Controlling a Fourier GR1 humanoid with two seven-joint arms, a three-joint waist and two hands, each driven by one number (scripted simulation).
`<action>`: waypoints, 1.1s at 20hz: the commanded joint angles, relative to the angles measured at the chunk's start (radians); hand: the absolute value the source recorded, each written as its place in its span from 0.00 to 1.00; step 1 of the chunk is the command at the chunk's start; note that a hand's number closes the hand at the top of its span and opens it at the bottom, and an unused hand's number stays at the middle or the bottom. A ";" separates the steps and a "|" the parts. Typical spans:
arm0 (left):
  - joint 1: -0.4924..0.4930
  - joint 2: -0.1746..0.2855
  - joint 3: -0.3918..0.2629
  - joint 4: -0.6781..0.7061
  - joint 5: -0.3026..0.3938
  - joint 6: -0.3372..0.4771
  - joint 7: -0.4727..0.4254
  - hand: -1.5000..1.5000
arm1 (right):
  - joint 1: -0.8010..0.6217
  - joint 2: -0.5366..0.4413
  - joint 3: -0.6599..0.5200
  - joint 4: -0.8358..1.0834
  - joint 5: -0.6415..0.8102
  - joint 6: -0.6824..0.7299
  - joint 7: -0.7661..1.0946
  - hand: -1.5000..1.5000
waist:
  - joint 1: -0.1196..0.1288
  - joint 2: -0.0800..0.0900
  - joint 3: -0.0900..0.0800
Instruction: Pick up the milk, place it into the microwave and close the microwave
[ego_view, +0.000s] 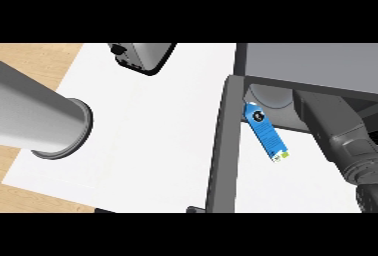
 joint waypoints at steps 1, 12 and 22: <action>-0.002 0.002 -0.010 0.012 -0.012 -0.002 0.008 0.00 | -0.100 0.059 0.020 -0.011 0.020 -0.042 0.053 0.00 | 0.009 -0.023 -0.038; 0.038 -0.062 -0.032 0.030 -0.048 -0.048 -0.011 0.00 | -0.089 0.033 -0.013 -0.020 -0.016 -0.101 0.019 0.00 | -0.046 -0.039 -0.039; 0.090 -0.199 -0.125 0.023 -0.130 -0.165 -0.061 0.00 | -0.014 0.035 -0.017 -0.020 -0.029 0.070 -0.018 0.00 | -0.118 -0.060 -0.039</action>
